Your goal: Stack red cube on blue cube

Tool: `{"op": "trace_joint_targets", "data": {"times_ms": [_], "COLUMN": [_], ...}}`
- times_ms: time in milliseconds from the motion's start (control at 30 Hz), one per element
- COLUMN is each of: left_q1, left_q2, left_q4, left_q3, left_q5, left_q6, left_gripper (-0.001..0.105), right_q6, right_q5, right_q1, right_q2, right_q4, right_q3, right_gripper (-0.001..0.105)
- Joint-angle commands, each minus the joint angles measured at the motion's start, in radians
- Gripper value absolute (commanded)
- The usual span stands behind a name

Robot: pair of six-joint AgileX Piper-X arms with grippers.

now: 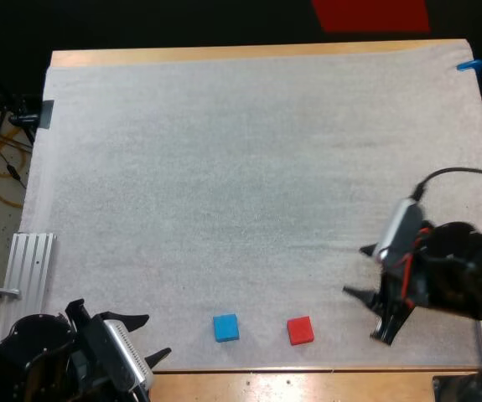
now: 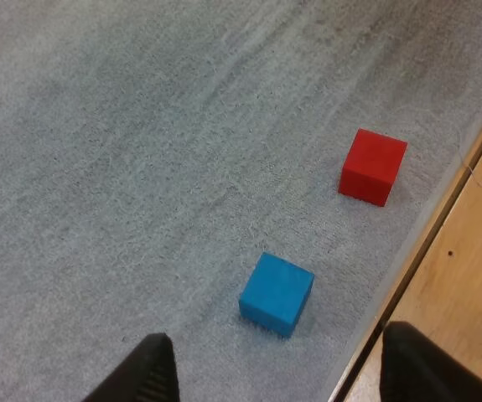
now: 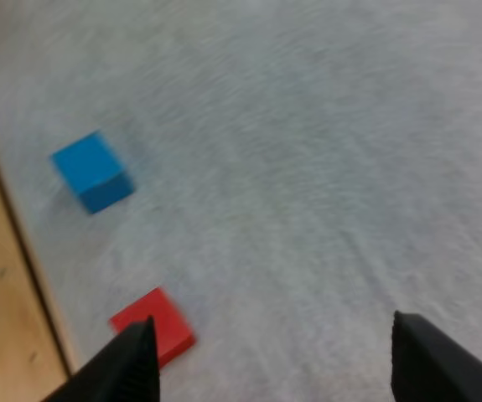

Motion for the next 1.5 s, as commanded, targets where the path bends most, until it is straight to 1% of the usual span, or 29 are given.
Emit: {"op": "trace_joint_targets", "data": {"times_ms": [0, 100, 167, 233, 300, 400, 533, 767, 1033, 1200, 1333, 1467], "left_q1": [-0.002, -0.002, -0.002, -0.002, -0.002, -0.002, -0.002, -0.002, -0.002, -0.002, -0.002, -0.002], "left_q2": [0.002, 0.002, 0.002, 0.002, 0.002, 0.002, 0.002, 0.002, 0.002, 0.002, 0.002, 0.002], "left_q4": [0.008, 0.008, 0.008, 0.008, 0.008, 0.008, 0.008, 0.008, 0.008, 0.008, 0.008, 0.008], "left_q3": [-0.006, -0.006, -0.006, -0.006, -0.006, -0.006, -0.006, -0.003, -0.003, -0.003, -0.003, -0.003], "left_q5": [0.002, 0.002, 0.002, 0.002, 0.002, 0.002, 0.002, 0.002, 0.002, 0.002, 0.002, 0.002], "left_q6": [0.007, 0.007, 0.007, 0.007, 0.007, 0.007, 0.007, 0.007, 0.007, 0.007, 0.007, 0.007], "left_gripper": [0.052, 0.052, 0.052, 0.052, 0.052, 0.052, 0.052, 0.052, 0.052, 0.052, 0.052, 0.052], "right_q6": [-0.051, -0.091, -0.11, -0.142, -0.163, -0.188, -0.231, -0.246, -0.295, -0.335, -0.336, -0.336], "right_q5": [-0.007, 0.034, 0.069, 0.11, 0.138, 0.162, 0.164, 0.156, 0.123, 0.12, 0.097, 0.097], "right_q1": [0.049, 0.122, 0.17, 0.224, 0.254, 0.275, 0.275, 0.275, 0.275, 0.275, 0.275, 0.275], "right_q2": [0.018, 0.058, 0.085, 0.132, 0.173, 0.241, 0.315, 0.37, 0.43, 0.481, 0.523, 0.563], "right_q4": [0.022, 0.05, 0.054, 0.053, 0.053, 0.053, 0.04, -0.013, -0.082, -0.107, -0.133, -0.156], "right_q3": [-0.01, -0.01, -0.01, -0.01, -0.01, -0.01, -0.007, 0.017, 0.091, 0.099, 0.099, 0.099], "right_gripper": [0.058, 0.058, 0.061, 0.067, 0.069, 0.069, 0.069, 0.069, 0.069, 0.069, 0.069, 0.069]}}
